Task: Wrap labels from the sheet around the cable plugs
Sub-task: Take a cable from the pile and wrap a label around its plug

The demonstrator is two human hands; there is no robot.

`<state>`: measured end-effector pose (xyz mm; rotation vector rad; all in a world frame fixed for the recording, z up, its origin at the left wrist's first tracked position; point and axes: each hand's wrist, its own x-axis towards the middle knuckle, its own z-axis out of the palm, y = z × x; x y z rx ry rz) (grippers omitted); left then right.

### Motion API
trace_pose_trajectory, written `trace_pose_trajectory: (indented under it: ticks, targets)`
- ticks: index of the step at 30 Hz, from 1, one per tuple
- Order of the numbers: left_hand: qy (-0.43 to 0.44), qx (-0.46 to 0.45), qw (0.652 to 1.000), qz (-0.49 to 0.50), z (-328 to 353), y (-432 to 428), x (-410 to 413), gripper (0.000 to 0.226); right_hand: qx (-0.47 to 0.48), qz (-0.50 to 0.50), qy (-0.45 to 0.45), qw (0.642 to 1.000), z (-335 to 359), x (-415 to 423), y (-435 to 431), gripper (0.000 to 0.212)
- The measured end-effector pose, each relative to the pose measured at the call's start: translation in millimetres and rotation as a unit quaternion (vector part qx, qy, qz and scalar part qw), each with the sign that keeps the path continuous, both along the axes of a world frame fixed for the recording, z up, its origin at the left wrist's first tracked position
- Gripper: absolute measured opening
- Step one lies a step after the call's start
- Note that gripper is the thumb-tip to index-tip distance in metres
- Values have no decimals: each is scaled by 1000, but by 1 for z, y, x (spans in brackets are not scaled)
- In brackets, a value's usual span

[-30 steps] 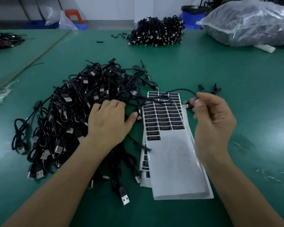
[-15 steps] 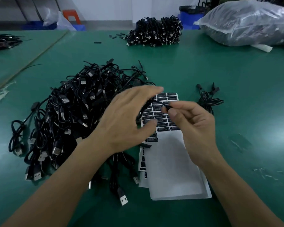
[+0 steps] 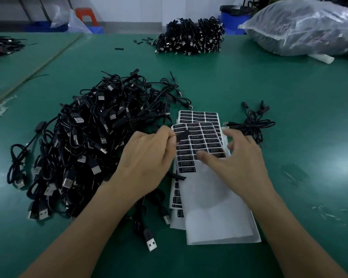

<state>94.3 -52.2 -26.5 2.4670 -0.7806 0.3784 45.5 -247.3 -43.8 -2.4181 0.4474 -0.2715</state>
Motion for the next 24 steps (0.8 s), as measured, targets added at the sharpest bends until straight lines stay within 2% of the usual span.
trace_pose_trajectory:
  ticks: [2,4,8,10,14,16,19,24]
  targets:
    - [9,5,1000,-2,-3,-4,-3,19,-15,7,59,998,1,-1,0,95]
    - [28,0,1000,-8,-8,-7,-6,19,21,6,60,998,2,-1,-3,93]
    - [64,-28,997,-24,-17,-8,-6,30,87,-7,-1,996,6,-2,-6,67]
    - [85,-58,994,-23,-20,-8,-4,30,139,-4,-37,990,7,-1,-6,63]
    - [126,-132,983,-30,-25,-6,-2,24,335,41,-60,939,9,1,-8,37]
    - [137,-135,981,-33,-26,-5,-3,20,387,65,-56,918,9,2,-8,26]
    - [154,-147,977,-33,-27,-3,-3,13,409,75,-50,908,9,3,-8,24]
    - [185,-234,954,-33,-23,-3,-3,25,414,74,-41,906,8,4,-7,27]
